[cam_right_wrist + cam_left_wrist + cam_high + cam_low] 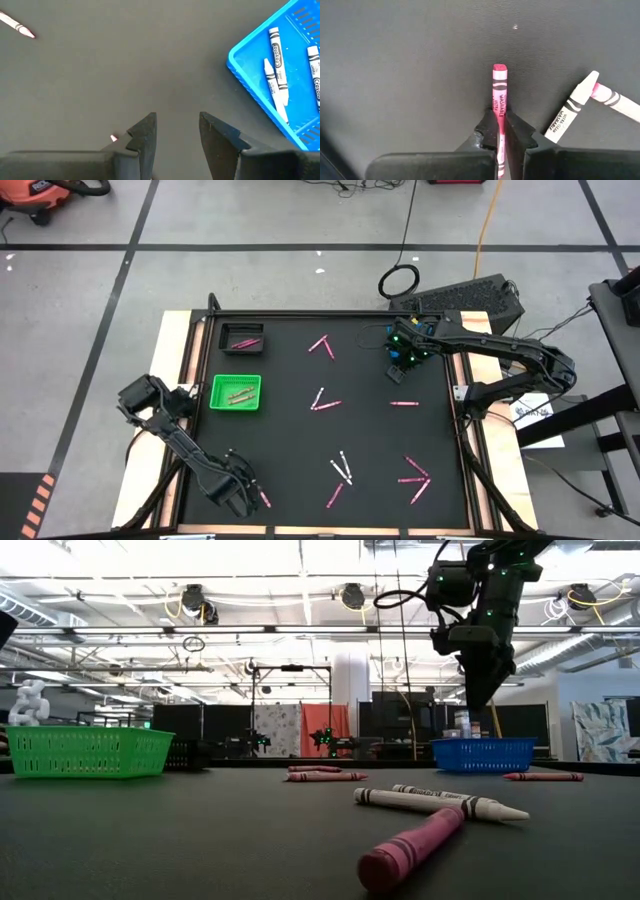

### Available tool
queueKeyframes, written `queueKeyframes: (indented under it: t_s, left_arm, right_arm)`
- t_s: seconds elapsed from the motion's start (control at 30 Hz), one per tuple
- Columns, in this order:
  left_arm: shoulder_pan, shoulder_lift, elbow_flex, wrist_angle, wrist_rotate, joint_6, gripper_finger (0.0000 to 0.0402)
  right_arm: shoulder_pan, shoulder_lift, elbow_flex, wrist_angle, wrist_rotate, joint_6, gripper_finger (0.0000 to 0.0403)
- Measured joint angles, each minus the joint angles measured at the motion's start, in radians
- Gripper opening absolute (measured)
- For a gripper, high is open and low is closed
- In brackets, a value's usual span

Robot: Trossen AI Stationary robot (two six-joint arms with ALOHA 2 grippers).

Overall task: Sort crayons
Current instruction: Put the red crayon into the black bin

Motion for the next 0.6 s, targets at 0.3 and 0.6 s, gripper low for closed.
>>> queueKeyframes:
  t_s: [0.3,0.6]
  left_arm:
    - [0.0,-0.028,0.011,0.001,-0.065,0.031,0.0008]
    - [0.044,-0.172,0.012,-0.152,-0.21,0.082,0.0008]
  right_arm:
    - [0.0,0.0,0.0,0.013,0.0,0.0,0.0135]
    - [0.0,0.0,0.0,0.013,0.0,-0.005,0.0135]
